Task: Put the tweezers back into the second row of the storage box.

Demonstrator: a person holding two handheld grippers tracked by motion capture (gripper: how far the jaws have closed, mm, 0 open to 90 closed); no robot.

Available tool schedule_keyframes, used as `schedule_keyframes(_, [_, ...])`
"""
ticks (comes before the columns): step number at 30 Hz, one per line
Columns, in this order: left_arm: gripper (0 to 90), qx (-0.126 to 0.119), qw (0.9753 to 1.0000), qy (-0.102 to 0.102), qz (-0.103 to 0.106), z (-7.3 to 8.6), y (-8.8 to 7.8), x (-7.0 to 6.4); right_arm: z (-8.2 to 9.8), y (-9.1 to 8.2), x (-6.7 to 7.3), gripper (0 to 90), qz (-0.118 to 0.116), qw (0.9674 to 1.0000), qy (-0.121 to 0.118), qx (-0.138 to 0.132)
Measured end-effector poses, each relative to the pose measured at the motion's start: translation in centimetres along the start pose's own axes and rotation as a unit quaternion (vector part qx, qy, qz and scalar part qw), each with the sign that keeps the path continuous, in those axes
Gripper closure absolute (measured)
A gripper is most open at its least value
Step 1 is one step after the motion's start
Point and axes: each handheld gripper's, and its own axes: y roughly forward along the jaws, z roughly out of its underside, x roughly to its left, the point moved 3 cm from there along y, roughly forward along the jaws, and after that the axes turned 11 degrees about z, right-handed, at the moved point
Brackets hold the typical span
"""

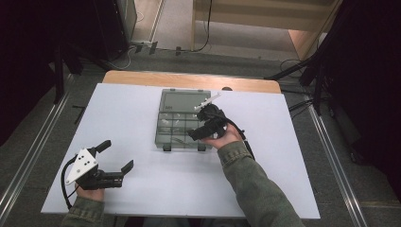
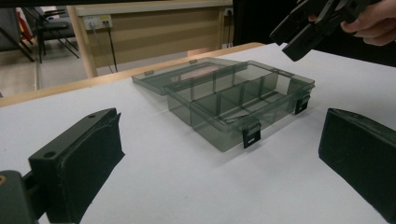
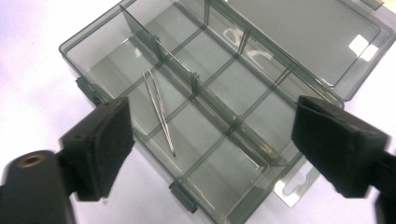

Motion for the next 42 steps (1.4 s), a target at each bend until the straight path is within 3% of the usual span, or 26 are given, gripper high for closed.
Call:
schedule_keyframes(6, [0.0, 0.0, 1.0, 0.002, 0.0, 0.0, 0.0, 0.0, 0.9, -1.4, -0.5, 2.4, -0.015, 0.9993, 0.023, -0.024])
schedule_keyframes(10, [0.0, -0.001, 1.0, 0.001, 0.001, 0.0, 0.1, 0.0, 1.5, -1.8, -0.6, 0.2, -0.019, 0.999, 0.025, -0.032])
schedule_keyframes(17, [0.0, 0.002, 1.0, 0.002, 0.002, 0.0, 0.1, -0.1, 3.1, -2.5, -1.5, 0.0, -0.03, 0.9975, 0.041, -0.05])
schedule_keyframes(24, [0.0, 0.002, 1.0, 0.002, 0.003, 0.0, 0.2, -0.1, 4.9, -3.0, -2.5, 0.0, -0.024, 0.9959, 0.058, -0.065])
schedule_keyframes(28, [0.0, 0.003, 1.0, 0.002, 0.004, 0.0, 0.3, -0.1, 6.1, -3.0, -2.8, 0.0, -0.025, 0.9959, 0.064, -0.059])
schedule_keyframes(37, [0.0, 0.001, 1.0, 0.001, 0.005, -0.1, 0.4, -0.1, 8.6, -3.7, -3.8, 0.0, -0.016, 0.9919, 0.089, -0.089])
schedule_keyframes(40, [0.0, 0.002, 1.0, 0.001, 0.005, -0.1, 0.4, -0.1, 9.5, -3.9, -4.2, 0.0, -0.014, 0.9916, 0.095, -0.086])
schedule_keyframes(42, [0.0, 0.002, 1.0, 0.002, 0.005, -0.1, 0.4, -0.1, 10.2, -4.3, -4.5, 0.0, -0.011, 0.9893, 0.106, -0.1])
